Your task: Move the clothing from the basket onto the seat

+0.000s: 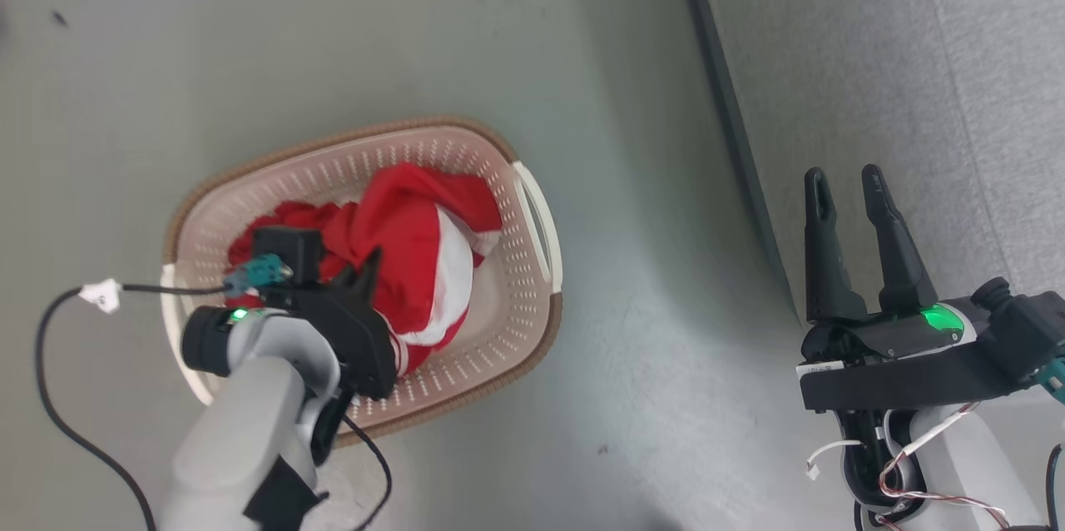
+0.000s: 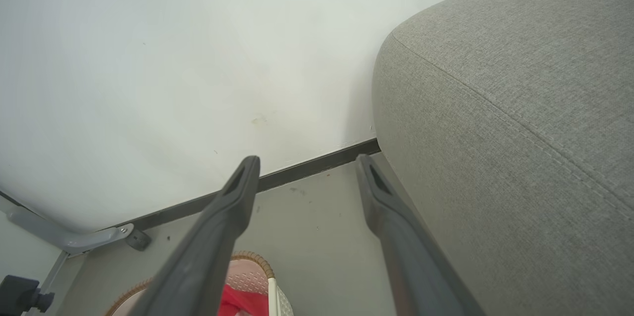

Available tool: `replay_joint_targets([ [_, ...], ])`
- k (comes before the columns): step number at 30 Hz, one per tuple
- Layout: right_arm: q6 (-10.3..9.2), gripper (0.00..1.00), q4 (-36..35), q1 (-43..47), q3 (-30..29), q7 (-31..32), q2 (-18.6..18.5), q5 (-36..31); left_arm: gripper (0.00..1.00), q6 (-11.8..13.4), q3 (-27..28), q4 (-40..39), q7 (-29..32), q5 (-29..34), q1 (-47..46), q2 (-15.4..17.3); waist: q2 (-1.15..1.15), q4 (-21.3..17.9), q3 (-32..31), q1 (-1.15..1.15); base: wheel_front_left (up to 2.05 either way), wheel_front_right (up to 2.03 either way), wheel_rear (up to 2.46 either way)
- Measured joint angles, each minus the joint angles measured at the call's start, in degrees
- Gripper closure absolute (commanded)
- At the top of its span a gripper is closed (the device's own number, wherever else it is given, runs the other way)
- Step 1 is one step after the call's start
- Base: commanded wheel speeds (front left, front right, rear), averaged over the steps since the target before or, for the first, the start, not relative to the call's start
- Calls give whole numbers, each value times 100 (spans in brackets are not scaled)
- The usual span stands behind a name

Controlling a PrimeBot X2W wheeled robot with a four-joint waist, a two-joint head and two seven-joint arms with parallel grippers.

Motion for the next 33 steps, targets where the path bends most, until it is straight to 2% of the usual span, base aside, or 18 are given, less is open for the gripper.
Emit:
replay_joint_targets([
  [6,0,0,185,-75,64,0,-93,15,100,0,-526,-660,-391,-205,407,121,0,111,-471,0,0,0,0],
  [11,0,0,348,-118,137,0,-209,138,100,0,-846,-1181,-731,-300,747,356,0,205,-882,0,0,0,0],
  [16,0,0,513,-85,219,0,-367,233,100,0,-1099,-1709,-1036,-397,949,423,0,312,-1299,0,0,0,0],
  [20,0,0,682,51,448,0,-531,319,100,0,-1316,-2220,-1154,-543,977,478,0,454,-1716,0,0,0,0],
  [27,0,0,910,179,898,0,-658,515,100,0,-1354,-2778,-1251,-610,987,602,0,677,-2307,0,0,0,0],
  [33,0,0,1113,329,1644,3,-1074,-48,100,0,-1374,-3134,-1251,-645,1026,611,0,842,-2817,-1,0,0,0],
])
